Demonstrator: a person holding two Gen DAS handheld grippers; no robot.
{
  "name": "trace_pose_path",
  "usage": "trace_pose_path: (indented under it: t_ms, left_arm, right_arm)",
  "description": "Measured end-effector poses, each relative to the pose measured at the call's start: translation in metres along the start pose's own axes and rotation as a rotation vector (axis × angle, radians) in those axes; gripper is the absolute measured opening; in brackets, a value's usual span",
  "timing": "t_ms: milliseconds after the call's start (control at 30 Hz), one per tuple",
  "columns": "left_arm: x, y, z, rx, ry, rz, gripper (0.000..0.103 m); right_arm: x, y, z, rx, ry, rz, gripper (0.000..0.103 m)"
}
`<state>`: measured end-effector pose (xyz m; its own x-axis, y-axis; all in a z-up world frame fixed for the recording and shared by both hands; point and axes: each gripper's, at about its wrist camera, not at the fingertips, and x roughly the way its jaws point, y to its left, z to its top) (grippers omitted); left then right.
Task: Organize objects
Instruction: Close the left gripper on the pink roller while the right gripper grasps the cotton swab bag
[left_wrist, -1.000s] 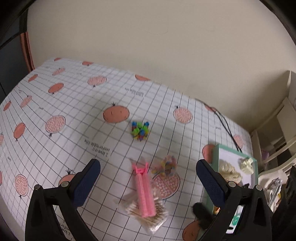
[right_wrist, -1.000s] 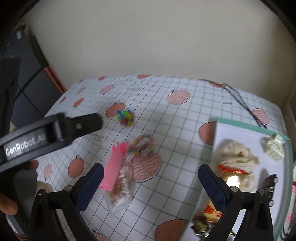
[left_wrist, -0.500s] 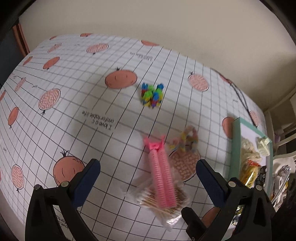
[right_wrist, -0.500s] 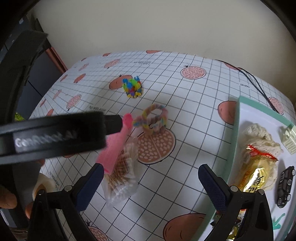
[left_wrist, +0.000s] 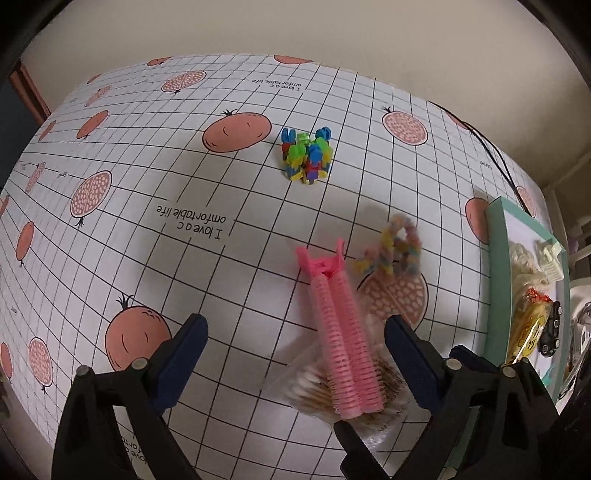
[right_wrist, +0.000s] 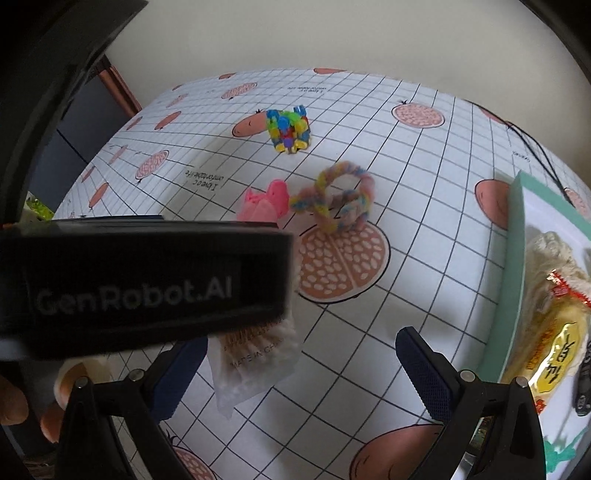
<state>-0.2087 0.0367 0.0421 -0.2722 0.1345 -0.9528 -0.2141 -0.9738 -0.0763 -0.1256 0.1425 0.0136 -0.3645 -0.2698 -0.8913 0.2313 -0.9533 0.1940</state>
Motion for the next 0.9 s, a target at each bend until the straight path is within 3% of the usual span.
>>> trace_pose_path:
  t_ms: [533,700,900]
  left_arm:
    - [0.011,0.006,-0.003,-0.017,0.028,-0.041,0.059]
    - [0.012,0.003,-0.004,-0.003,0.03,-0.035,0.039]
    - [0.014,0.01,-0.004,-0.03,0.041,-0.061,0.038]
  right_arm:
    - [0.006,0.002,-0.004,-0.012,0.016,-0.007,0.103]
    - [0.003,0.001,-0.003,-0.011,0.011,0.005,0.092]
    - [0.003,0.005,-0.002,-0.03,0.004,-0.023,0.073]
